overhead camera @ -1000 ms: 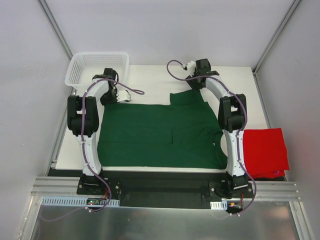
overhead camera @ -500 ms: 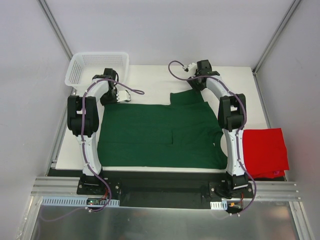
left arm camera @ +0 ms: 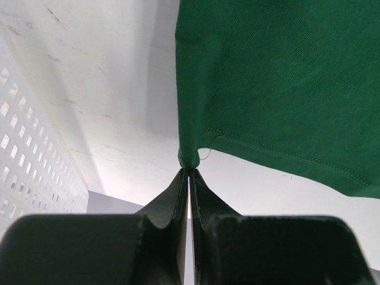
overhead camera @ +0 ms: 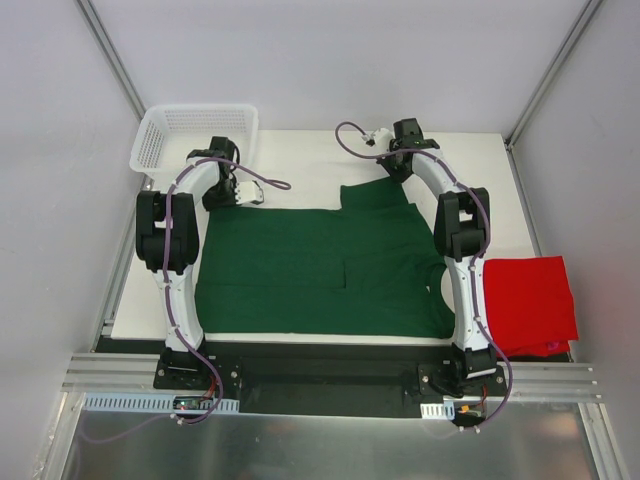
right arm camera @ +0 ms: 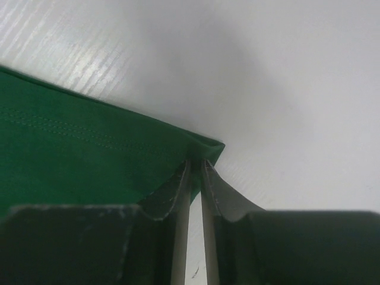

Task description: Fold and stack the t-shirts

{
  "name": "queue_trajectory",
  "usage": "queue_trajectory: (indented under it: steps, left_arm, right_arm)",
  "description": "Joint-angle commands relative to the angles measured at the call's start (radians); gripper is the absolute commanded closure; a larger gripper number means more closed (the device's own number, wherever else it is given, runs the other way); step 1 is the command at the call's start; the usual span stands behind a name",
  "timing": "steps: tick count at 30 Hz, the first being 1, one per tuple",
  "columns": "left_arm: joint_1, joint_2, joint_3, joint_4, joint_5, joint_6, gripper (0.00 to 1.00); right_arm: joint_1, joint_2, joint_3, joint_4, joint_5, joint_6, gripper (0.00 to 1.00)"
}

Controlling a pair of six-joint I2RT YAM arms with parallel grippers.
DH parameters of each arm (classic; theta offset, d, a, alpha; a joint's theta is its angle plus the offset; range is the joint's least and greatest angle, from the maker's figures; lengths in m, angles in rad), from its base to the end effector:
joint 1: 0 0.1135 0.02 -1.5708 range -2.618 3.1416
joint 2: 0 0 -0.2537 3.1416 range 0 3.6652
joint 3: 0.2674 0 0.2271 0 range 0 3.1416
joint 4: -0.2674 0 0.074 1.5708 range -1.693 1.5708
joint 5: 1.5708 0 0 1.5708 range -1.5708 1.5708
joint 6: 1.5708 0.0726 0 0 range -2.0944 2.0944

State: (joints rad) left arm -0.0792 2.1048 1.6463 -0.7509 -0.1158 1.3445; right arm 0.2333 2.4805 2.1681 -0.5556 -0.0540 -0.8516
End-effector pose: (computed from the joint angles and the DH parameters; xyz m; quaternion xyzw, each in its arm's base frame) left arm 0.4231 -0.0252 0.1521 0.6337 0.7504 0.1520 0.1110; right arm 0.5262 0.1291 0.1473 -0.4925 0.7990 -0.0805 0.3355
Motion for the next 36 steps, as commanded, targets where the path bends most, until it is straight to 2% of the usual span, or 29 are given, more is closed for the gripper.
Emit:
queue_trajectory:
  steps: [1, 3, 7, 13, 36]
  left_arm:
    - [-0.008, -0.037, 0.007, -0.041, -0.013, -0.01, 1.0]
    - [-0.008, -0.039, 0.007, -0.042, -0.012, -0.008, 1.0]
    - [-0.008, -0.034, 0.004, -0.044, -0.012, -0.013, 1.0]
    - [-0.008, -0.034, 0.003, -0.044, -0.016, -0.015, 1.0]
    - [-0.01, 0.017, 0.035, -0.042, -0.03, -0.024, 1.0]
  right_arm:
    - [0.008, 0.011, 0.042, -0.066, -0.046, -0.047, 0.86]
    - [0.011, 0.012, 0.042, -0.069, -0.043, -0.056, 0.88]
    - [0.014, 0.015, 0.042, -0.066, -0.029, -0.06, 0.99]
    - [0.014, -0.025, -0.017, -0.007, -0.02, -0.049, 0.99]
    - [0.018, -0.155, -0.096, 0.017, -0.023, -0.056, 0.99]
